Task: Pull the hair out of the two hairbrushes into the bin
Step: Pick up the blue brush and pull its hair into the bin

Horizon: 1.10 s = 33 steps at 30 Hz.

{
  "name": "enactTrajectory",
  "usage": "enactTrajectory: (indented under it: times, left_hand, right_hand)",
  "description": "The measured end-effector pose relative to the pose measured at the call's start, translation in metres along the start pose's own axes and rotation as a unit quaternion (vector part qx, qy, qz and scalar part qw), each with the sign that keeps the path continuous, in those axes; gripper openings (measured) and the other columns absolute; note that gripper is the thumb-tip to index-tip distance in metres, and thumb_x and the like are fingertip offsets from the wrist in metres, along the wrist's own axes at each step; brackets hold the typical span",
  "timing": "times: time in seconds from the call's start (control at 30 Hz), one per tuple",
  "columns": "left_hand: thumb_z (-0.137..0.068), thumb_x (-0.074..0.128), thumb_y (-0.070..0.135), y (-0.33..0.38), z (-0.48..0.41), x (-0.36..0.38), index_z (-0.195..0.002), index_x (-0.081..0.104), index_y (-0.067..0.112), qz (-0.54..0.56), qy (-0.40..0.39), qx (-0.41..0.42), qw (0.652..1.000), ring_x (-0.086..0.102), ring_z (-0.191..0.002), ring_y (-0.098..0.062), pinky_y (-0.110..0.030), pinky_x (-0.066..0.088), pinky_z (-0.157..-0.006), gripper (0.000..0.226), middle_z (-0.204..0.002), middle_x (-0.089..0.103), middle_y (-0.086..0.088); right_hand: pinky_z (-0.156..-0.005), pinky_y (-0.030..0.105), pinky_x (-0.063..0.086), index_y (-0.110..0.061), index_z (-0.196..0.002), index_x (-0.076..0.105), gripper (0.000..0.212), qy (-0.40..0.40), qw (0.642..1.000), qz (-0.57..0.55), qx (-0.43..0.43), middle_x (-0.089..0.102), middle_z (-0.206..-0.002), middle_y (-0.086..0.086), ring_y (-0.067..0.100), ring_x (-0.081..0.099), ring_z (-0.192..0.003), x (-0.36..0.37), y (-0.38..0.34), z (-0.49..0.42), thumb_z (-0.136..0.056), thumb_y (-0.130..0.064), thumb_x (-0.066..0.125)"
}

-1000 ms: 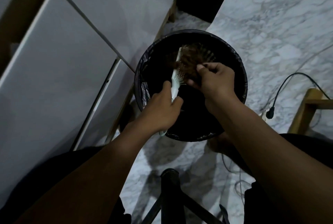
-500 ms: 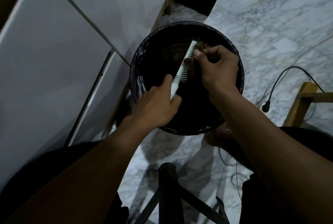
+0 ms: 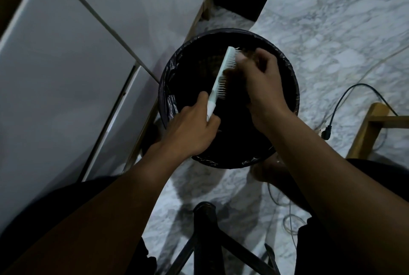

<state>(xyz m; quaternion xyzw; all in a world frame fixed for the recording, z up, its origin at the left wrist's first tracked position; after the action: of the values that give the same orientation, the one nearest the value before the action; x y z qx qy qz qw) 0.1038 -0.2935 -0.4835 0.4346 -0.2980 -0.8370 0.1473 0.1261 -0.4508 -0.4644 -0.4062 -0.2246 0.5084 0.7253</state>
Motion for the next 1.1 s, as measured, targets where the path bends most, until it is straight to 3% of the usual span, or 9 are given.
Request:
enactTrajectory:
  times: [0.1,0.23,0.37,0.47,0.57,0.7,0.8,0.87,1.1]
  left_hand:
    - [-0.095,0.044,0.036,0.001,0.000,0.000,-0.111,0.036,0.024,-0.025,0.000,0.008,1.000,0.059,-0.064,-0.025,-0.041,0.049,-0.059,0.021,-0.078,0.058,-0.001]
    - [-0.094,0.043,0.039,0.001,0.000,0.001,-0.111,0.035,0.028,-0.004,-0.008,0.010,1.000,0.060,-0.061,-0.026,-0.047,0.053,-0.058,0.022,-0.076,0.059,-0.001]
    - [-0.094,0.043,0.038,0.002,0.000,0.000,-0.108,0.036,0.026,0.014,-0.008,0.001,1.000,0.060,-0.064,-0.026,-0.048,0.053,-0.060,0.019,-0.078,0.059,-0.003]
    - [-0.095,0.044,0.036,0.004,-0.001,-0.005,-0.109,0.039,0.024,0.043,0.010,-0.003,0.999,0.061,-0.064,-0.025,-0.048,0.054,-0.060,0.019,-0.078,0.060,-0.002]
    - [-0.094,0.046,0.036,0.005,-0.003,-0.008,-0.109,0.042,0.022,0.058,0.021,-0.015,0.998,0.063,-0.064,-0.027,-0.049,0.054,-0.060,0.020,-0.079,0.062,-0.004]
    - [-0.094,0.046,0.036,0.003,-0.002,-0.009,-0.102,0.041,0.023,0.061,0.019,-0.029,0.998,0.063,-0.064,-0.026,-0.052,0.055,-0.062,0.017,-0.079,0.062,-0.005]
    - [-0.094,0.046,0.036,0.003,-0.003,-0.010,-0.109,0.043,0.023,0.060,0.020,-0.032,0.997,0.064,-0.069,-0.024,-0.051,0.056,-0.065,0.020,-0.083,0.063,-0.003]
    - [-0.094,0.046,0.036,0.003,-0.003,-0.010,-0.110,0.044,0.023,0.058,0.017,-0.031,0.998,0.063,-0.072,-0.024,-0.049,0.055,-0.067,0.021,-0.085,0.062,-0.003]
    - [-0.095,0.049,0.032,0.007,-0.001,-0.003,-0.105,0.045,0.021,0.059,0.009,-0.009,0.998,0.062,-0.064,-0.020,-0.040,0.050,-0.057,0.016,-0.077,0.061,0.000]
  right_hand:
    - [-0.101,0.034,0.056,-0.022,-0.139,0.055,0.069,-0.035,0.989,0.111,-0.095,0.067,-0.128,-0.002,0.010,0.066,-0.116,0.002,0.000,0.004,-0.078,-0.035,0.085]
    - [-0.091,0.041,0.061,-0.018,-0.106,0.076,0.039,0.026,0.980,0.146,-0.136,0.079,-0.099,-0.003,0.010,0.076,-0.095,-0.007,0.003,-0.005,-0.072,-0.033,0.088]
    - [-0.080,0.043,0.065,-0.022,-0.081,0.074,0.013,0.040,0.992,0.074,-0.097,0.079,-0.087,0.003,0.018,0.078,-0.084,-0.008,0.005,-0.008,-0.076,-0.026,0.086]
    - [-0.070,0.037,0.065,-0.012,-0.084,0.070,0.008,0.046,0.998,-0.032,-0.034,0.075,-0.085,0.010,0.020,0.075,-0.077,-0.007,0.002,-0.006,-0.089,-0.009,0.075]
    - [-0.066,0.038,0.065,-0.011,-0.086,0.065,0.011,0.059,0.993,-0.099,0.026,0.071,-0.084,0.011,0.024,0.071,-0.078,-0.004,0.002,-0.006,-0.095,-0.005,0.066]
    - [-0.085,0.057,0.062,-0.015,-0.098,0.061,0.012,0.040,0.994,-0.079,0.057,0.072,-0.108,0.016,0.032,0.073,-0.100,-0.004,0.004,-0.009,-0.091,-0.009,0.069]
    - [-0.091,0.051,0.061,-0.015,-0.118,0.062,0.039,-0.060,0.997,-0.041,0.022,0.073,-0.117,0.010,0.027,0.074,-0.106,0.000,0.001,-0.004,-0.083,-0.012,0.080]
    - [-0.092,0.043,0.062,-0.009,-0.121,0.065,0.045,-0.094,0.995,0.005,-0.023,0.076,-0.113,0.010,0.023,0.075,-0.103,0.003,0.001,0.001,-0.080,-0.008,0.083]
    - [-0.085,0.048,0.063,-0.004,-0.096,0.079,0.027,-0.018,0.988,0.118,-0.098,0.081,-0.091,0.009,0.024,0.078,-0.089,-0.001,0.009,-0.005,-0.076,-0.020,0.088]
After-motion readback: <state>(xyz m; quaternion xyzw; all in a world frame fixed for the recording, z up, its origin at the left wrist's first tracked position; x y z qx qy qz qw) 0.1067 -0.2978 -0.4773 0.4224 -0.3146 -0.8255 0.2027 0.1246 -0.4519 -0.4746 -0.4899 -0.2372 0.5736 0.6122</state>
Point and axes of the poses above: each hand's wrist, its own z-axis away from the middle knuckle, its own x-axis out of the palm, y = z × x, the point moved 3 cm from there along -z, towards the middle knuckle
